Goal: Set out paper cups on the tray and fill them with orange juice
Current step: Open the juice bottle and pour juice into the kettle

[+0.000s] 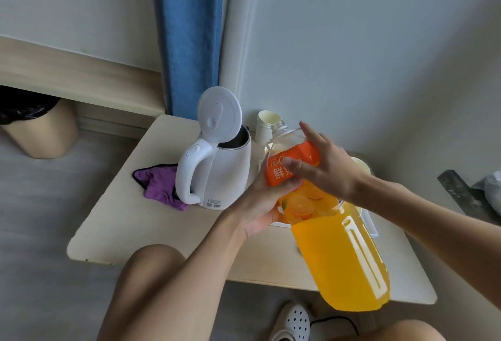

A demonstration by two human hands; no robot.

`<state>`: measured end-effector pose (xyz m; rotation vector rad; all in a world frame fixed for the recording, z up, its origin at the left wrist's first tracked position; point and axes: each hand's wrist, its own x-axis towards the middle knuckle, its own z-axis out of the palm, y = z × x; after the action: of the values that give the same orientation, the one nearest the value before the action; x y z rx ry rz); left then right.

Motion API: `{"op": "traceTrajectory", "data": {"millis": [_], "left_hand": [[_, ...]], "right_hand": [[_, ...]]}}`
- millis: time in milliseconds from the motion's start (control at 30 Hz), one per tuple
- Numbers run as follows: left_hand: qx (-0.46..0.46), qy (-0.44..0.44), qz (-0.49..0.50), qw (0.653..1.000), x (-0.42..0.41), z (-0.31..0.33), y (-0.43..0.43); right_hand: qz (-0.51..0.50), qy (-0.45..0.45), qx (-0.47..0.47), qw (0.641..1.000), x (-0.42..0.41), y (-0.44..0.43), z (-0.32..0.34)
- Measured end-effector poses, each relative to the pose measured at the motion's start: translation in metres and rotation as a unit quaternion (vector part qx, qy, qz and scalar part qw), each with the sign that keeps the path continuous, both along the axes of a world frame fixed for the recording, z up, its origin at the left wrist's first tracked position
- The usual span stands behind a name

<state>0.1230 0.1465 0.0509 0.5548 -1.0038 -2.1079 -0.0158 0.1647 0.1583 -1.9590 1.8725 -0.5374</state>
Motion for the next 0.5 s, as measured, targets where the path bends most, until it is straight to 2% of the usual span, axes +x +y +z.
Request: {"op": "traceTrajectory", "data": {"millis": [167, 500], "left_hand": [[0.019, 0.089, -0.014, 0.996, 0.002, -0.004, -0.004], [0.064, 0.125, 0.008, 0.99, 0.003, -0.01, -0.011]], "right_hand": [[0.027, 0.066, 0.016, 0.997, 0.011, -0.012, 0.008], [0.048, 0.143, 0.045, 0.988, 0.029, -0.036, 0.011]]}}
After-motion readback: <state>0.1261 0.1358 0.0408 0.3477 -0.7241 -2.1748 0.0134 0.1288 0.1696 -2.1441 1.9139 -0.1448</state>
